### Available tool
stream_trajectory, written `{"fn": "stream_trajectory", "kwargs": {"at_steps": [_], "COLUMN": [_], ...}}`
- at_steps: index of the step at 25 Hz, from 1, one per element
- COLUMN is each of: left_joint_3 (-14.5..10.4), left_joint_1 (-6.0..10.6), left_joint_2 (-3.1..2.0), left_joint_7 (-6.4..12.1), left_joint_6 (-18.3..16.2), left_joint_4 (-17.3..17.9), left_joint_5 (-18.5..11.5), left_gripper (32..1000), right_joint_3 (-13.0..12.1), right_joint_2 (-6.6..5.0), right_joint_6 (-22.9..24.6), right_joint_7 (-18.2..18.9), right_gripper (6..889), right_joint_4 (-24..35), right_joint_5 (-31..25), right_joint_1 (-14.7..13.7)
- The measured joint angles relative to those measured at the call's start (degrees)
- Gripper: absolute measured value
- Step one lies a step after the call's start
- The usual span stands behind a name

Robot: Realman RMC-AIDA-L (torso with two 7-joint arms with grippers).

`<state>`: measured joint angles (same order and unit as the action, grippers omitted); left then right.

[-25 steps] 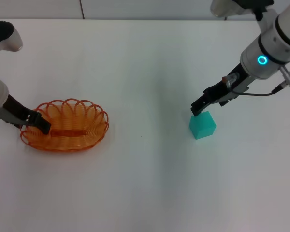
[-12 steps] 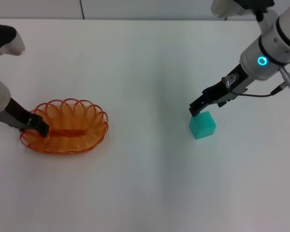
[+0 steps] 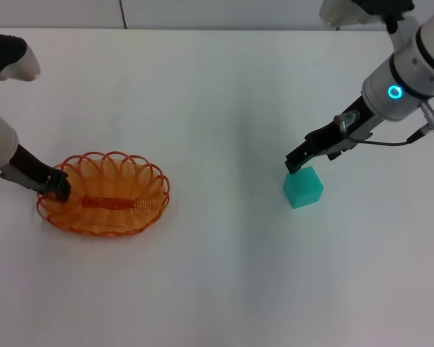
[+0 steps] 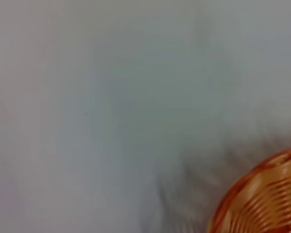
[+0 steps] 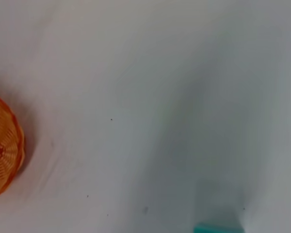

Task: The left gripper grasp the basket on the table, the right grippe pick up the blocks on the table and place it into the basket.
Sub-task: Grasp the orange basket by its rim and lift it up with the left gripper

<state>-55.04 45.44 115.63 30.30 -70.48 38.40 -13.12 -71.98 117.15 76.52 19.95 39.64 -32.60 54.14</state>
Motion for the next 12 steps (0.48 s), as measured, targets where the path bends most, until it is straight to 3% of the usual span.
{"fn": "stream_trajectory", "kwargs": {"at_steps": [12], "left_joint_3": [0.7], "left_joint_1": [0.0], "left_joint_2": [-0.06], "left_joint_7": [0.77], "left_joint_6": [-0.9], "left_joint_4": [0.3], "left_joint_5": [-0.7], "left_gripper": [251], "right_joint_3": [0.0], "right_joint_2": [0.0], "right_joint_6": [0.0], "right_joint_7": [0.0], "right_gripper": [879], "right_joint_4": [0.0], "right_joint_5": [0.0], "right_joint_1": [-0.1]}}
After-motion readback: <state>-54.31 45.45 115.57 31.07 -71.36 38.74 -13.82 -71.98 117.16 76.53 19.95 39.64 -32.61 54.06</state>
